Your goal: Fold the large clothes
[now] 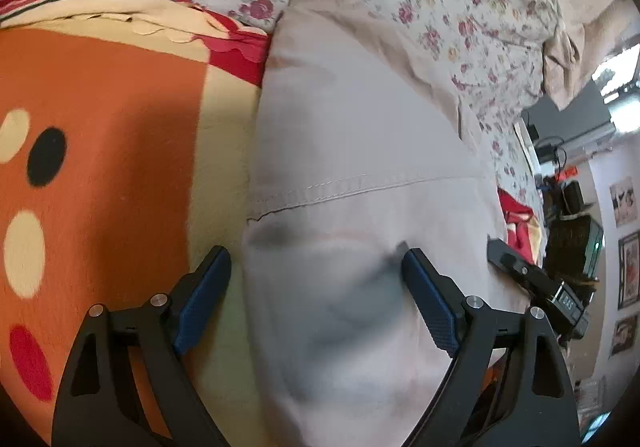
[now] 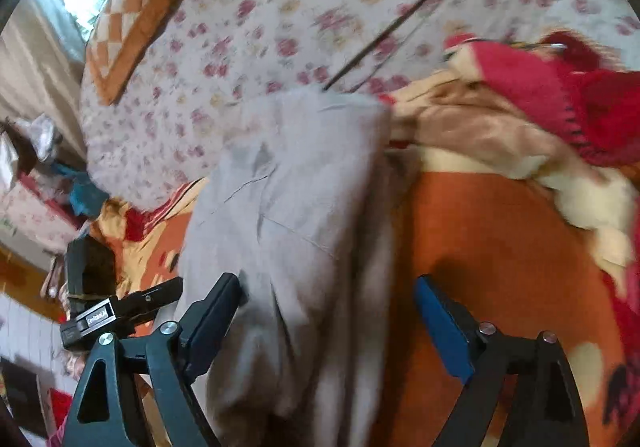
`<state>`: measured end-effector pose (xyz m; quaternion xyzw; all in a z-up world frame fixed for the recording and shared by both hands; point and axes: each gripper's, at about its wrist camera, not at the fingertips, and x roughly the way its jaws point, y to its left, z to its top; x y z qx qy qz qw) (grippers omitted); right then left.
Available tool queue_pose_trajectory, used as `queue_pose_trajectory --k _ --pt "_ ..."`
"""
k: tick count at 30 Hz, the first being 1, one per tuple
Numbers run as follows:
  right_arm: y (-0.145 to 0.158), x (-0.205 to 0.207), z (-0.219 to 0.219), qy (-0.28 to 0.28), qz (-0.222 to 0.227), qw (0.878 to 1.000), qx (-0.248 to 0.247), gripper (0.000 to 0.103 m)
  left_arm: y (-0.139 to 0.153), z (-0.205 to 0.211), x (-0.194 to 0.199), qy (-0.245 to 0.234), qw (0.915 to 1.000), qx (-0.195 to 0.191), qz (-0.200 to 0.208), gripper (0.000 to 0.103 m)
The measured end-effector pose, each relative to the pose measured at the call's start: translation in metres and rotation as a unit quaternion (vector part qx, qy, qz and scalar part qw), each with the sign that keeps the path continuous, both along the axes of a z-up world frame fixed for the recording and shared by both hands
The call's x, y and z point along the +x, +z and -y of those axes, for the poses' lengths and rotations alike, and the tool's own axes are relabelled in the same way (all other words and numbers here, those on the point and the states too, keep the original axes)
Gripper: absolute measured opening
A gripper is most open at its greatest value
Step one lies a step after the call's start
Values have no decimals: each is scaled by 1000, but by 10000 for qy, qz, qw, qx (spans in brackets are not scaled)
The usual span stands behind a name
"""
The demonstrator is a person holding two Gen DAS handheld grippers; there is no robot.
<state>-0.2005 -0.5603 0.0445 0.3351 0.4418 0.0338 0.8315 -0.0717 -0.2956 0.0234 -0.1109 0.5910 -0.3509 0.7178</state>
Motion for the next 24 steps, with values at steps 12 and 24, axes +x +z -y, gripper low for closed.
queue_pose_trajectory --k 12,24 --pt "13 8 -22 25 -29 9986 -532 77 -4 -6 -3 -173 9996 -184 111 89" --pt "-19 18 -21 262 -115 9982 524 85 -8 12 -3 -624 9978 3 225 102"
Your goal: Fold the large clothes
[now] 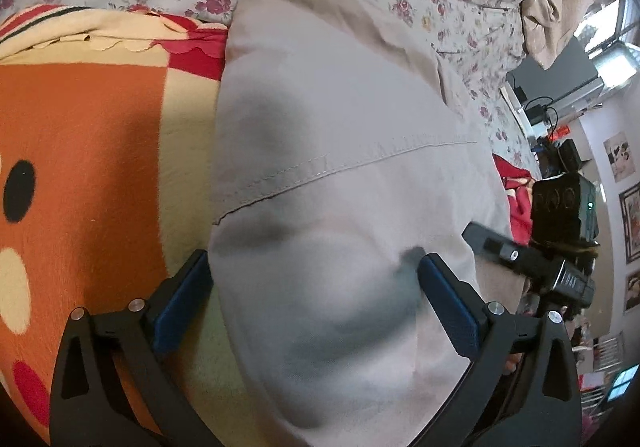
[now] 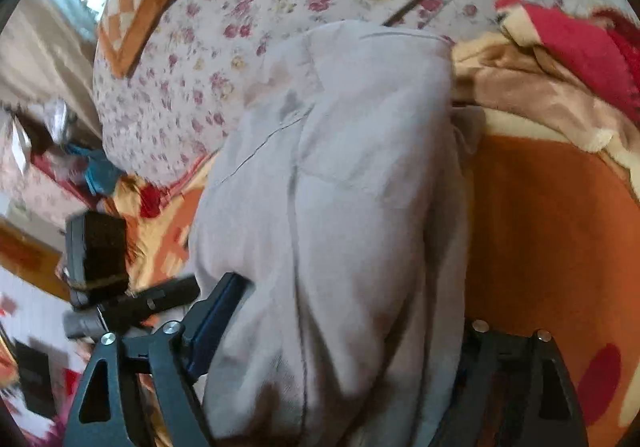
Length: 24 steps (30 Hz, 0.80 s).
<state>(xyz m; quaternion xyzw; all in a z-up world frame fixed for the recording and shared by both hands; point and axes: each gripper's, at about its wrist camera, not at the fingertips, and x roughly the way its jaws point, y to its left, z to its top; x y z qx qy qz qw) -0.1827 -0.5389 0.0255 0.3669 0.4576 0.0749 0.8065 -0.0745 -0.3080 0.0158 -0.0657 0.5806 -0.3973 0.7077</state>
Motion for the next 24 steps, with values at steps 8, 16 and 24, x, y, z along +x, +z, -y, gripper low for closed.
queue_pose_trajectory --k 8,16,24 --pt "0 -1 -7 67 185 9988 437 63 8 -2 1 91 9987 -443 -238 58" --pt "43 -19 -24 260 542 9934 975 45 88 -27 -24 -43 9963 -750 428 29" --pt "86 -78 -87 1045 994 9842 1026 45 107 -113 -103 -237 9964 -581 577 30"
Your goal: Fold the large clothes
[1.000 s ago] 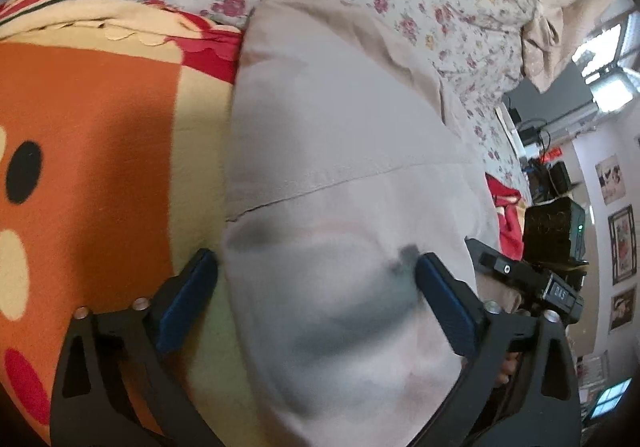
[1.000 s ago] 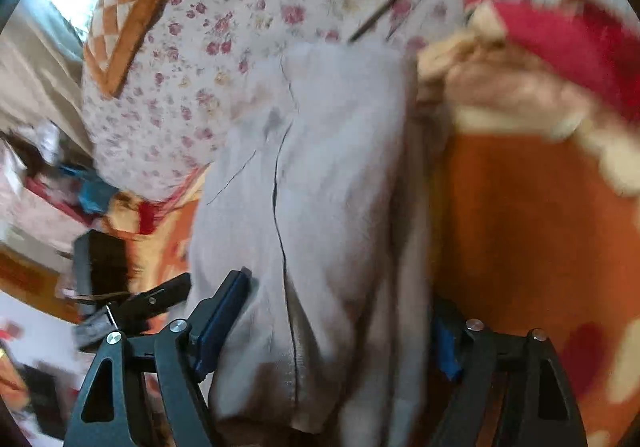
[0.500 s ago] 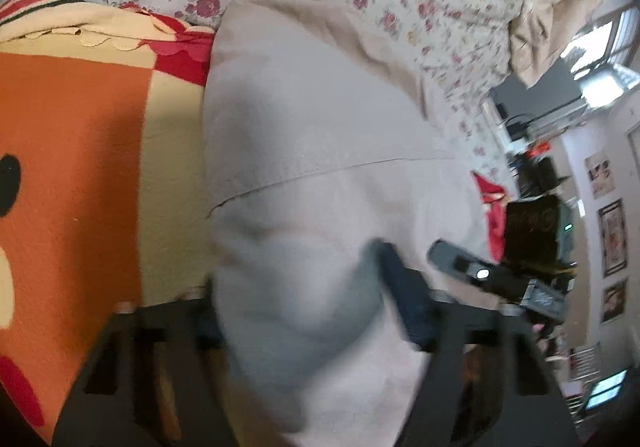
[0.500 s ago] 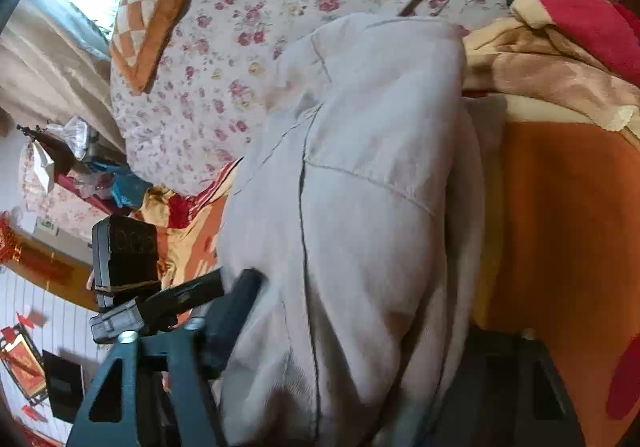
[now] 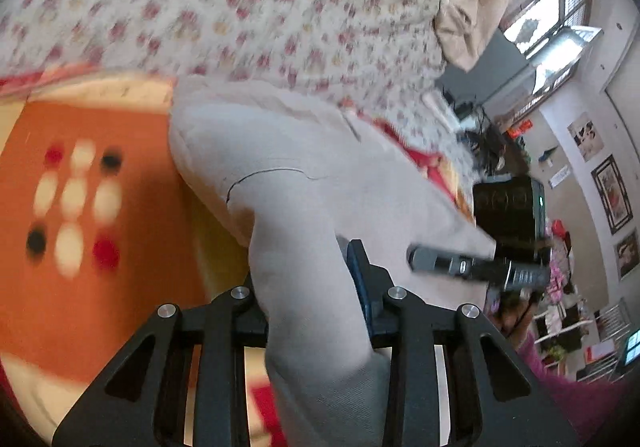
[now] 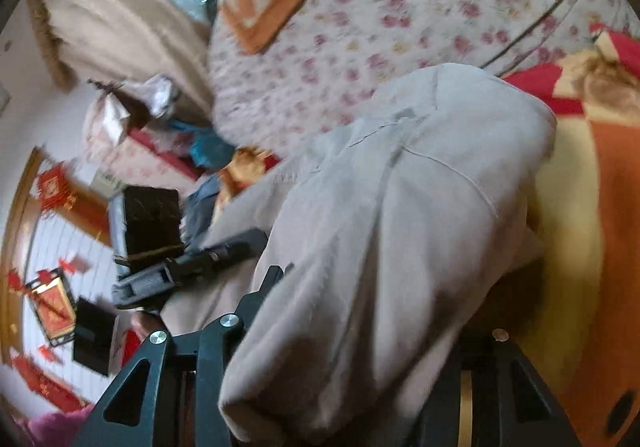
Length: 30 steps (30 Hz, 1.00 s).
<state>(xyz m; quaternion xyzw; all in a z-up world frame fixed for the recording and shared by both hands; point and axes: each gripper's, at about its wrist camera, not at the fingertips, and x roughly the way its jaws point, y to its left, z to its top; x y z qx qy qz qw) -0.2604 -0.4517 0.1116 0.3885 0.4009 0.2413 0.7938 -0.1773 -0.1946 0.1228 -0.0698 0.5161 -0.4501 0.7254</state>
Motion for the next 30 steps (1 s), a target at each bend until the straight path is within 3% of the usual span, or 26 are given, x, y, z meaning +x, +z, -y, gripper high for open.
queue_pose_trajectory --k 2,4,5,6,8,14,16,19,23,26,28,30 --pt "-17 -17 -16 158 -209 9996 -33 49 -30 -17 -19 116 9986 492 -135 33" --pt "-45 -27 -32 295 -717 9961 -411 59 -57 -24 -26 200 9951 946 -220 39" --pt "-55 -30 -35 319 -941 9930 -634 59 -67 -29 -29 303 9929 1123 -247 54" --pt "-63 -37 -36 330 -1088 9904 -788 59 -70 -36 -32 487 9912 1220 -170 61" --pt "-59 -45 -30 179 -1073 9908 -805 60 -56 -44 -36 701 9903 1193 152 61" --pt "16 -54 -21 -464 -186 9830 -1766 60 -15 -34 -35 1117 9796 1291 1058 70" --pt "37 -45 -32 -440 207 9796 -1951 60 -16 -18 -32 1134 9785 1316 1110 70" --pt "46 -26 -58 -187 447 9716 -2316 59 -32 7 -24 1232 9747 1553 1032 70" --pt "19 8 -69 -241 149 9595 -2802 56 -51 22 -20 1399 9634 1884 1298 71" --pt "-17 17 -51 -324 -337 9511 -3053 56 -58 23 -21 1445 9600 1942 1407 78" --pt "-44 15 -33 -379 -629 9590 -2738 56 -63 26 -20 1402 9600 2003 1367 79" --pt "-50 10 -27 -461 -585 9637 -2563 56 -64 28 -20 1402 9587 2032 1412 80"
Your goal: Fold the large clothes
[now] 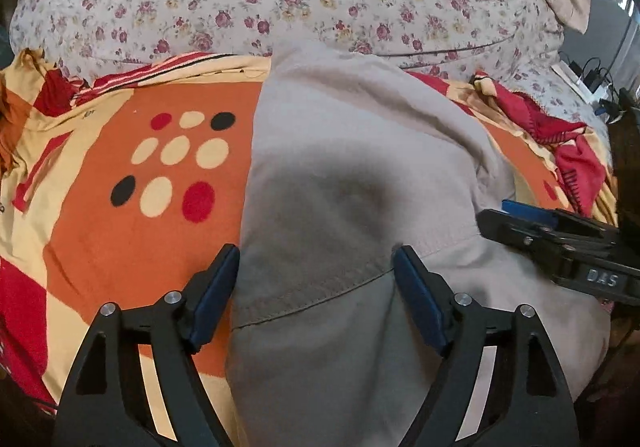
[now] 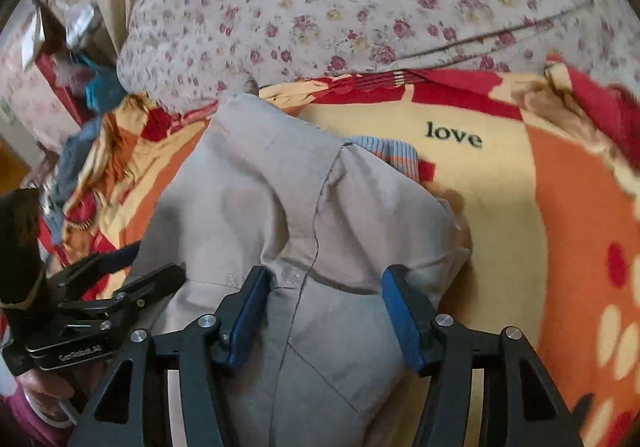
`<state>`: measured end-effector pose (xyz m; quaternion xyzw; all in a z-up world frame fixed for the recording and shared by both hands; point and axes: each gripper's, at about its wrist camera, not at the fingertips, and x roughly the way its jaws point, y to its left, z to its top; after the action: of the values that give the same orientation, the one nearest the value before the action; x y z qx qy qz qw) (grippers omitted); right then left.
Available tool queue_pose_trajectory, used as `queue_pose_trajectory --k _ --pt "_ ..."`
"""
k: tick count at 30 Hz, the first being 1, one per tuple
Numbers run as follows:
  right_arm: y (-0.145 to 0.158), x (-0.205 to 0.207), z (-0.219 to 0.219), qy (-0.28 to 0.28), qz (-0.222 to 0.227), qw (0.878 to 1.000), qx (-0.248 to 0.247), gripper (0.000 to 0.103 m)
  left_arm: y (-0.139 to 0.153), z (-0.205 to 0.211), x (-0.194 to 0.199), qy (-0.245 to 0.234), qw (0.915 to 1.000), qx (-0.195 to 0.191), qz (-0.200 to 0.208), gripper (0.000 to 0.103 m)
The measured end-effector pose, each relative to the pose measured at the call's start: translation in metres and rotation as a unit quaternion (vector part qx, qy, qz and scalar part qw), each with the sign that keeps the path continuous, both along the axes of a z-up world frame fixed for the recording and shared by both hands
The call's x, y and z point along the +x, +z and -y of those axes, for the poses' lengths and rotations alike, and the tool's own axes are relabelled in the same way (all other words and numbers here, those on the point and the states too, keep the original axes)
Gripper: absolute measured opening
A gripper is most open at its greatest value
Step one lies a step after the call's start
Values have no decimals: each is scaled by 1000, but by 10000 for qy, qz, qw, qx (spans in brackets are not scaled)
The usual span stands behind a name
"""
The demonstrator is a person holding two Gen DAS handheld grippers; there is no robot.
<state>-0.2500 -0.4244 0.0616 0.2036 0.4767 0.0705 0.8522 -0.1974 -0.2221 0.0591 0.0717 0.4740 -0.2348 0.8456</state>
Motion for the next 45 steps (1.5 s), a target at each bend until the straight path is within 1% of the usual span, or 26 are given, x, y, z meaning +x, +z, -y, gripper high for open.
queue_pose_trajectory --k 3,6,10,13,15,17,18,19,21,23,27,28,29,31,34,36,39,41,45 --pt "11 -6 -2 -31 40 9999 -159 56 3 -1 0 50 10000 16 -19 80" --pt "38 -19 -9 -9 226 9988 -440 56 8 -3 -6 120 9999 63 73 80" --pt "74 -47 -36 404 619 9955 -589 56 13 -2 -15 149 9991 289 282 80" --pt "77 -62 -56 764 661 9927 -665 56 17 -2 -23 161 9982 411 396 80" --pt "67 -68 -64 897 565 9910 -818 56 20 -4 -28 171 9981 408 437 80" --pt "47 -68 -63 781 231 9892 -1219 56 23 -6 -32 161 9980 414 453 80" --pt "39 -68 -59 686 92 9887 -1327 56 25 -7 -34 168 9979 416 475 80" --pt "30 -69 -52 596 -29 9906 -1229 56 26 -7 -36 177 9977 413 505 80" --pt "25 -73 -41 458 -104 9949 -894 56 29 -9 -40 209 9973 402 577 80" --pt "33 -77 -38 378 -20 9961 -797 56 30 -10 -42 242 9973 351 595 80" --pt "60 -85 -43 224 341 9953 -884 58 36 -12 -46 320 9974 204 613 80" --pt "68 -86 -45 117 450 9945 -937 64 38 -12 -48 329 9972 178 644 80" --pt "73 -86 -45 15 511 9941 -957 73 39 -12 -49 331 9970 167 676 80" --pt "81 -84 -48 -240 572 9931 -993 79 44 -12 -52 334 9963 153 771 80" --pt "83 -77 -52 -410 534 9921 -1058 79 49 -13 -57 344 9951 141 921 80" --pt "83 -71 -57 -482 450 9906 -1198 79 52 -15 -58 349 9945 120 980 80" --pt "83 -67 -64 -504 494 9896 -1252 80 53 -18 -59 397 9940 80 1012 80" --pt "82 -64 -65 -519 484 9892 -1280 83 53 -20 -59 431 9940 43 1006 80" --pt "81 -60 -69 -502 471 9886 -1340 83 51 -23 -57 481 9939 12 988 80"
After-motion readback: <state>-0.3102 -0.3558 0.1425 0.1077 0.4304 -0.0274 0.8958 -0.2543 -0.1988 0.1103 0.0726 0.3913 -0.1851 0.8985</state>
